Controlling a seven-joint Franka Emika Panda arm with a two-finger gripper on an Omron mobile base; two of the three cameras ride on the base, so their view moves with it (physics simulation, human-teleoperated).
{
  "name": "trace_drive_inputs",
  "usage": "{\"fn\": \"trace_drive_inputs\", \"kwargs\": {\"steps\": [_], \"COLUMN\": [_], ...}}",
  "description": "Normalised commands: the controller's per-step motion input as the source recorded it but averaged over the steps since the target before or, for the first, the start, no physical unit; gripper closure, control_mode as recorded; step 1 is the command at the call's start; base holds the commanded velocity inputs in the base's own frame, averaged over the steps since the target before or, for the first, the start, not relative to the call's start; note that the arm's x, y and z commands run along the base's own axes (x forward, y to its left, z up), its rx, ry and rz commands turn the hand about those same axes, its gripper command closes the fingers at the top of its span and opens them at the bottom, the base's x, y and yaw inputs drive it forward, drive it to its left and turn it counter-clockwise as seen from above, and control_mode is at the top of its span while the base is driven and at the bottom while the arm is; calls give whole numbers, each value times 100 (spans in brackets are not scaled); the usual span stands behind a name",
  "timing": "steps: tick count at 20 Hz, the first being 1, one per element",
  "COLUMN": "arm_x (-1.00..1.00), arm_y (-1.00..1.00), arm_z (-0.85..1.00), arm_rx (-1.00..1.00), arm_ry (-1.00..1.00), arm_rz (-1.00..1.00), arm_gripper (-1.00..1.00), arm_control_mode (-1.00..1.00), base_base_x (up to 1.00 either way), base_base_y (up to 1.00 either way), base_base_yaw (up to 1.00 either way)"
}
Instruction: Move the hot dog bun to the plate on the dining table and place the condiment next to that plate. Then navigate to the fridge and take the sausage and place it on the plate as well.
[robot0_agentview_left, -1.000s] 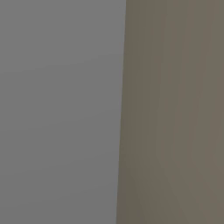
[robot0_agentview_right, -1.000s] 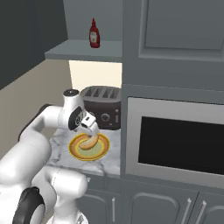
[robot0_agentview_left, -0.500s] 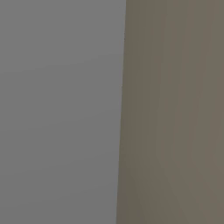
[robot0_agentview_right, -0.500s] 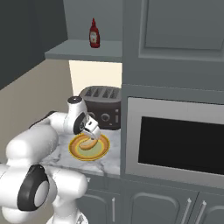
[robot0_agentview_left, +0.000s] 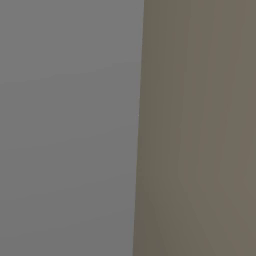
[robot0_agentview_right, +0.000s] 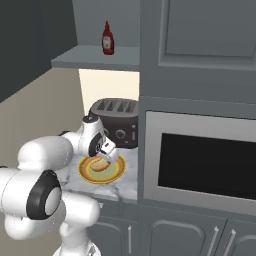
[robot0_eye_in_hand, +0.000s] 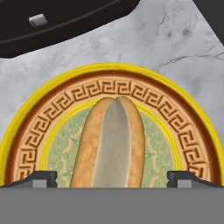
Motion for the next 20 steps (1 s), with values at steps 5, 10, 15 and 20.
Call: {"fn": "trace_drive_inputs", "kwargs": {"steps": [5,10,15,20], "arm_x": [1,12,18,2], "arm_y": [-4,1,11,19], "arm_z": [-32,-25,-21,-38], "arm_rx": [0,0,0,5], "arm_ry": [5,4,3,11], "arm_rz": [0,0,0,0], "arm_gripper": [-100,-100,-100,-100], "arm_control_mode": [-100,-100,-100,-100], "base_base_x": [0,0,0,0], "base_base_y": [0,0,0,0], "base_base_yaw": [0,0,0,0]}}
